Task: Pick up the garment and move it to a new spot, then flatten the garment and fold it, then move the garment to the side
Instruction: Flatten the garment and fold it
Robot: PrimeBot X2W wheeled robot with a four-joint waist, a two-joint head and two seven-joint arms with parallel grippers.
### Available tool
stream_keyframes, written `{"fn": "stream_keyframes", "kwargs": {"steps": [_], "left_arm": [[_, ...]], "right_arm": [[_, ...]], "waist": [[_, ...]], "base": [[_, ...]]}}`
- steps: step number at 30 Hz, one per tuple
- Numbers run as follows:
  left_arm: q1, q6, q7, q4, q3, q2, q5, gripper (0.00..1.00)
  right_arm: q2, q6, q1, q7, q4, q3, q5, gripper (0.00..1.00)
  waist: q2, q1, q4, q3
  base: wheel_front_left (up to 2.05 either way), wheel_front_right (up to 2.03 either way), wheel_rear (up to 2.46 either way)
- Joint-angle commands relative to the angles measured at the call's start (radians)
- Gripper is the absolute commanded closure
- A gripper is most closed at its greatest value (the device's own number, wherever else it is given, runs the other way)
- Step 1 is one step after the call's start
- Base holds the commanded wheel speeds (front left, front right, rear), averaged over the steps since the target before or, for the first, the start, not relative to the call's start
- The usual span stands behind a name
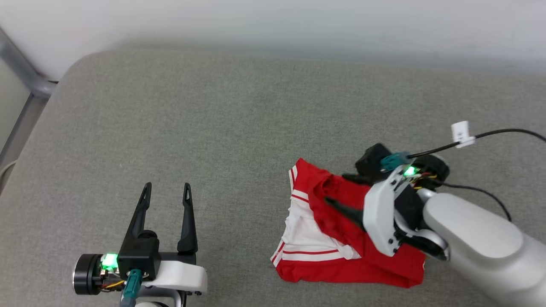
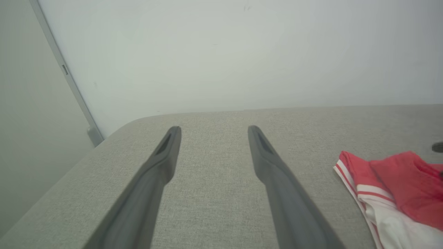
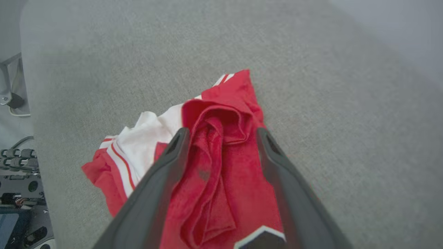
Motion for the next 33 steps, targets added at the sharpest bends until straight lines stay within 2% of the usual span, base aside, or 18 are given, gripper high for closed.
{"fn": "stream_keyframes", "kwargs": {"steps": [1,7,11,16,21,27,33], "left_arm": [[0.011,-0.001,-0.002,-0.001,0.005,0.002,-0.004,0.00],[0.037,-0.013,-0.002,0.004,0.021,0.005,-0.012,0.00],[0.051,-0.026,-0.002,0.009,0.028,0.008,-0.013,0.00],[0.067,-0.038,-0.002,0.008,0.040,0.009,-0.014,0.00],[0.084,-0.049,-0.002,0.001,0.058,0.008,-0.023,0.00],[0.101,-0.063,-0.002,-0.007,0.071,0.006,-0.019,0.00],[0.115,-0.070,-0.002,-0.007,0.077,-0.001,-0.024,0.00]], "right_arm": [[-0.014,-0.001,0.006,-0.030,-0.013,-0.013,-0.013,0.00],[-0.070,-0.001,0.068,-0.197,-0.021,-0.137,-0.108,0.00],[-0.073,-0.001,0.135,-0.301,0.000,-0.240,-0.202,0.00],[-0.045,-0.001,0.241,-0.411,0.019,-0.407,-0.319,0.00],[0.016,-0.001,0.376,-0.462,-0.013,-0.613,-0.414,0.00],[0.120,-0.001,0.549,-0.474,-0.131,-0.859,-0.515,0.00],[0.223,-0.001,0.714,-0.474,-0.271,-1.009,-0.595,0.00]], "waist": [[0.0000,0.0000,-0.013,-0.016],[0.0000,0.0000,-0.049,-0.060],[0.0000,0.0000,-0.074,-0.085],[0.0000,0.0000,-0.104,-0.116],[0.0000,0.0000,-0.130,-0.142],[0.0000,0.0000,-0.143,-0.157],[0.0000,0.0000,-0.143,-0.163]], "base": [[0.00,0.00,0.00],[0.00,0.00,0.00],[0.00,0.00,0.00],[0.00,0.00,0.00],[0.00,0.00,0.00],[0.00,0.00,0.00],[0.00,0.00,0.00]]}}
